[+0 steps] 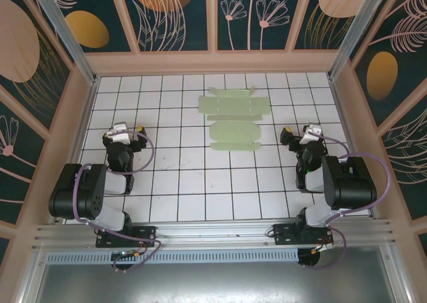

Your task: Fold the paper box

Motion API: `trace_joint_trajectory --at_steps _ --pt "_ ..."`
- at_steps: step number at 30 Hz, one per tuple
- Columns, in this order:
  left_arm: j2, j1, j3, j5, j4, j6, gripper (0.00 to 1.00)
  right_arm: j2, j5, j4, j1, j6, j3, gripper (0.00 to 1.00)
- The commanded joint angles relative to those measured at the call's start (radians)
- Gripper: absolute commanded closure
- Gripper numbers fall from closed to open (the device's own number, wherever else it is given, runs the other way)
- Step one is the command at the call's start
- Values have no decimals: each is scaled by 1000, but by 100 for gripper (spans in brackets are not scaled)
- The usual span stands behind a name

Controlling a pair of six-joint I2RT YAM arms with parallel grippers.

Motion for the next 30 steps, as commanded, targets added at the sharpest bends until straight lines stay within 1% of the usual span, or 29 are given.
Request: trace_joint_trajectory --at_steps 1,23,25,27,28,30 --pt "-2 9 12 15 44 -16 1 1 14 46 6 -13 17 1" --pt "-10 7 6 18 51 -13 1 -1 9 44 0 -10 17 1" --pt "-57 6 25 52 -21 6 1 -13 18 88 1 0 -9 1" --pt "-134 0 58 36 -138 7 1 -58 67 132 2 13 -55 1" --pt "-177 -4 73 32 -195 11 1 -96 86 125 -1 24 -70 1" --pt "-260 -17 99 40 -289 10 1 -175 86 44 -5 33 -72 1"
